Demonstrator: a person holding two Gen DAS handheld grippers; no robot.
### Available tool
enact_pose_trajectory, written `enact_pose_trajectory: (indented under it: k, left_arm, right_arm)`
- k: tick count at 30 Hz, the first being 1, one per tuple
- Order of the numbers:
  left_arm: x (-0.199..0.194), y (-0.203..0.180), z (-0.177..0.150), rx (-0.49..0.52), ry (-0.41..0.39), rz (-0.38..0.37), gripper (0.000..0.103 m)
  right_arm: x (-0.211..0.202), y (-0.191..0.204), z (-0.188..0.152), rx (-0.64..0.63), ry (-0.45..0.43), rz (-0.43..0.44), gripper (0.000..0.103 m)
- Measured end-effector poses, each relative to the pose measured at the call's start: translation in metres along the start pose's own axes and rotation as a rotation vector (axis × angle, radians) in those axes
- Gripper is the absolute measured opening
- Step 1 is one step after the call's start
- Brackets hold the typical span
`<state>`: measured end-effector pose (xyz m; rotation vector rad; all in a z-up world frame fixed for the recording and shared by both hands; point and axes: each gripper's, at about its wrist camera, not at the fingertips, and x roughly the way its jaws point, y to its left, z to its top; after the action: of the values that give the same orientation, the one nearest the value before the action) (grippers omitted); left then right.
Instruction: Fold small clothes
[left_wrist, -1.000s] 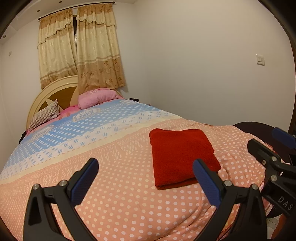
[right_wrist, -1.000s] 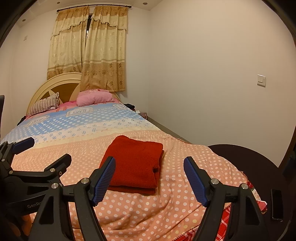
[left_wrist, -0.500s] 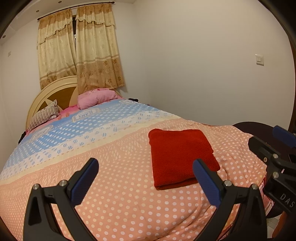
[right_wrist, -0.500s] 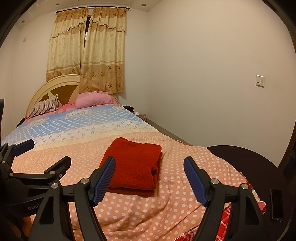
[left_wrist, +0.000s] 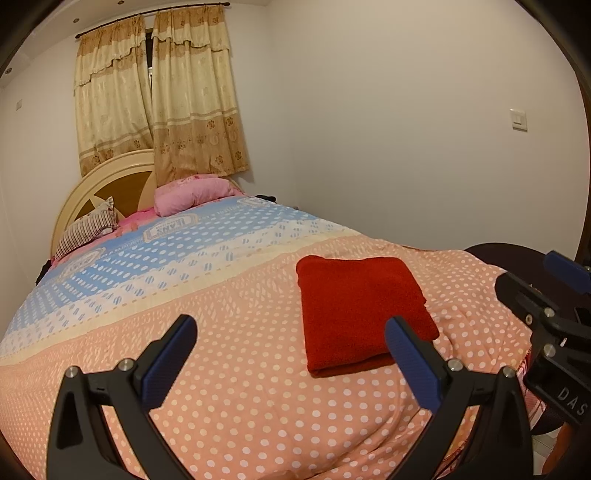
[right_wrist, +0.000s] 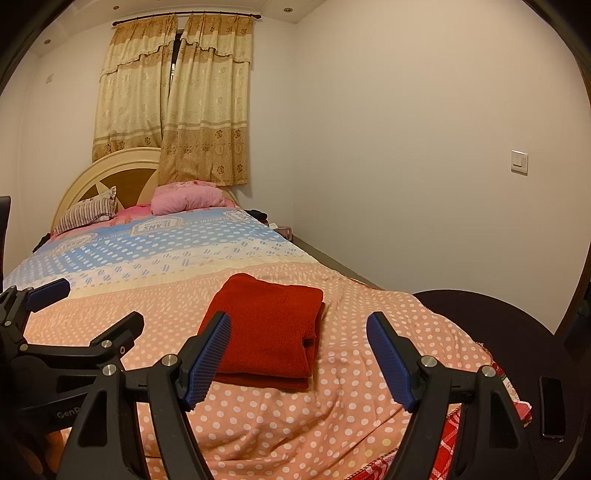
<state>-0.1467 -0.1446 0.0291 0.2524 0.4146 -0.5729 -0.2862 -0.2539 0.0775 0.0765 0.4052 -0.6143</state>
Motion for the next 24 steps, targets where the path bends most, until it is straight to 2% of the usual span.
enact_pose_trajectory:
  k: [24]
  left_arm:
    - [0.009,-0.0027,-0.0015,0.006,0.018,0.003,0.103]
  right_arm:
    - [0.001,-0.0045,-0.0015,0.011,0.006,-0.016,0.077]
